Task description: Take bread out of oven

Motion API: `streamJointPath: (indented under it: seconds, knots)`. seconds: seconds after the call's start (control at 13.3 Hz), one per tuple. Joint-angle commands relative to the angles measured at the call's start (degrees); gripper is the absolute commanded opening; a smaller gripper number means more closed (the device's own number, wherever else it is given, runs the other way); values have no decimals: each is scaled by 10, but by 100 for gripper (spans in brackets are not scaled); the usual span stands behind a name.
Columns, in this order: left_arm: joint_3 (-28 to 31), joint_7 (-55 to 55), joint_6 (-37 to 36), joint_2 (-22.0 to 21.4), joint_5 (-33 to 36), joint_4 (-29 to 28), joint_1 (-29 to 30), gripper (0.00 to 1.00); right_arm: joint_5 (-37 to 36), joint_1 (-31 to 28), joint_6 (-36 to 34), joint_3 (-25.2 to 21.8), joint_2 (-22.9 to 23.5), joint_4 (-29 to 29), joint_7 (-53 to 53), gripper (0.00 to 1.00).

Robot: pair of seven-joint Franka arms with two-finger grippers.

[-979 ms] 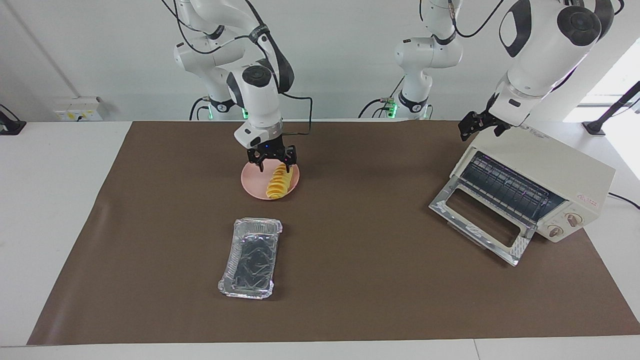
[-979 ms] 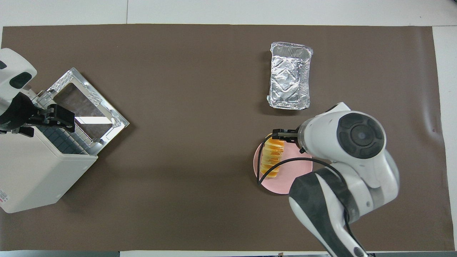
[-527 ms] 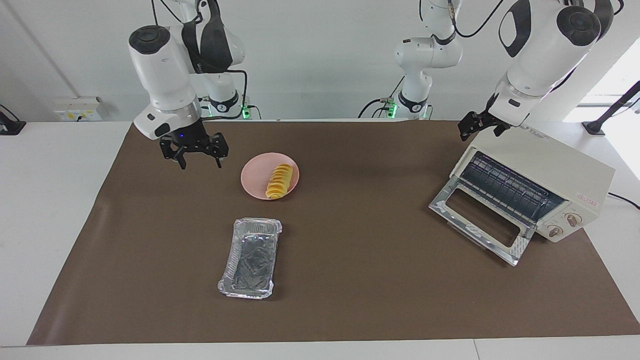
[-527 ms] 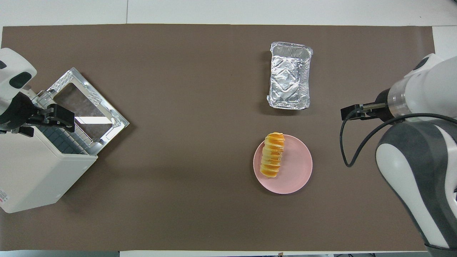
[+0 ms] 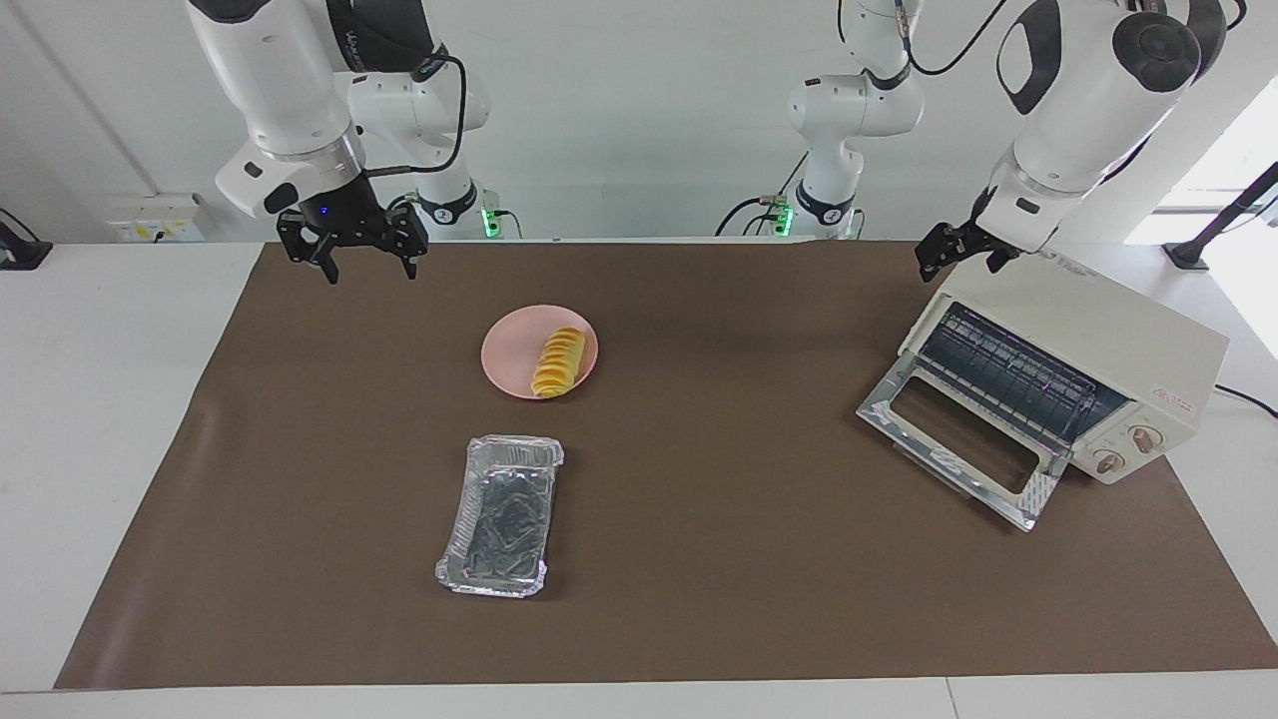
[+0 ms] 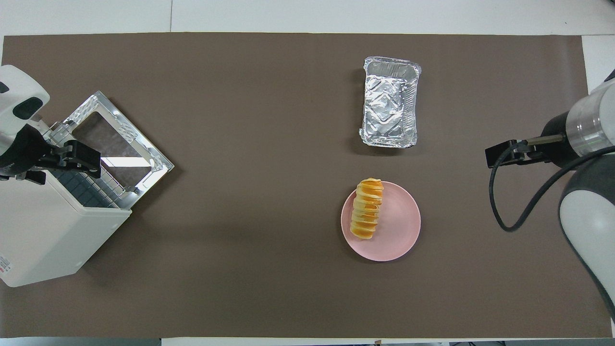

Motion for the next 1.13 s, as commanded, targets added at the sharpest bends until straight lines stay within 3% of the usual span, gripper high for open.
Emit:
streamJointPath:
  seconds: [0.0, 0.38, 1.05]
  knots:
    - [-1, 0, -4, -10, -9, -5, 6, 100, 9, -22, -36, 8, 11, 30, -15, 100]
    - [-1, 0, -4, -10, -9, -5, 6, 100, 41, -48, -50, 9, 13, 35, -25, 100]
    - [-1, 0, -4, -10, -9, -5, 6, 100, 34, -48, -44, 7, 11, 34, -27, 100]
